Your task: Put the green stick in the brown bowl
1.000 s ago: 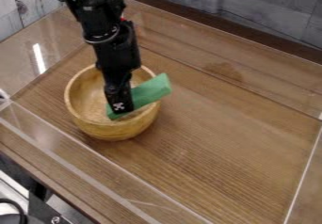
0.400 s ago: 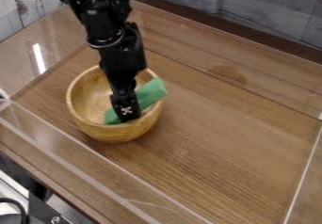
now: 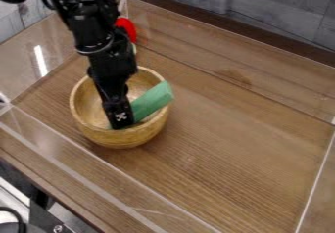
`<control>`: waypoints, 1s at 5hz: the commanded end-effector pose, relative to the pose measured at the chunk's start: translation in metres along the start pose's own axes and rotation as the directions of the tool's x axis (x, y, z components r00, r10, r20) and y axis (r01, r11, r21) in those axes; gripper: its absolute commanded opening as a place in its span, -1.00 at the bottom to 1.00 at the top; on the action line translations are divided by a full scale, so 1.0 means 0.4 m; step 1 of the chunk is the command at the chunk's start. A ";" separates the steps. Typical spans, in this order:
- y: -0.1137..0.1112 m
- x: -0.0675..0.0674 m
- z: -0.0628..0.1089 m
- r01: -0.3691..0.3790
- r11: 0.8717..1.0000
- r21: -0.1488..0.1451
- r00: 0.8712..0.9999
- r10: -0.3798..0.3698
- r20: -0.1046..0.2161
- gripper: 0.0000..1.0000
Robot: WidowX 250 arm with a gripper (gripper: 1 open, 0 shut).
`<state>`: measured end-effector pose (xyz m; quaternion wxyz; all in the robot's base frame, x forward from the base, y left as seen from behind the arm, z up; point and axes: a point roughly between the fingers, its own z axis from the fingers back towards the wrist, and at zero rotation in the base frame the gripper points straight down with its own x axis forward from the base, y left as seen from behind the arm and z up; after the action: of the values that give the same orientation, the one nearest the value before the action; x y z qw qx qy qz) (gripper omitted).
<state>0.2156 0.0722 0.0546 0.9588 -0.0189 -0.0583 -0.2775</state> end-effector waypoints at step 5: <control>0.060 0.041 0.031 0.073 0.997 0.005 0.997 -0.073 0.018 1.00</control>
<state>0.2346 0.0796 0.0597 0.9468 -0.0312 -0.0512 -0.3161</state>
